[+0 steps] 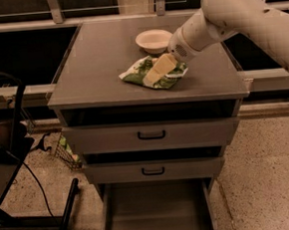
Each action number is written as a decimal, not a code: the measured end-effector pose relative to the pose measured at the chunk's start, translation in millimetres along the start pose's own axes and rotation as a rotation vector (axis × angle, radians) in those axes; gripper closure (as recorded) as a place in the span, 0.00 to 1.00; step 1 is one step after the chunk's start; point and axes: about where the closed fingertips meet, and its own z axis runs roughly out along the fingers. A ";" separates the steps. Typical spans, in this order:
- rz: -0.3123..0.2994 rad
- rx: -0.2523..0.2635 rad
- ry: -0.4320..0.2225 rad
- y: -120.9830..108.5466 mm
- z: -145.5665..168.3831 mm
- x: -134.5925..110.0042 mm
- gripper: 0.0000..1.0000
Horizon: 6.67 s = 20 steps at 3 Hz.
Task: Place green jalapeno chip bag into bottom drawer
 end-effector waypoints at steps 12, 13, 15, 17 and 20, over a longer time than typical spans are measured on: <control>-0.227 -0.229 -0.210 40.1 -144.1 16.0 1.00; -0.304 -0.270 -0.224 74.9 -151.6 24.3 1.00; -0.381 -0.291 -0.225 130.7 -157.6 61.2 1.00; -0.432 -0.230 -0.186 162.0 -84.1 122.6 1.00; -0.447 -0.222 -0.092 183.6 -5.2 185.5 1.00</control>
Offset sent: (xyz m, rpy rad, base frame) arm 0.0078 0.0096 -0.0101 -0.0119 0.0126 0.0087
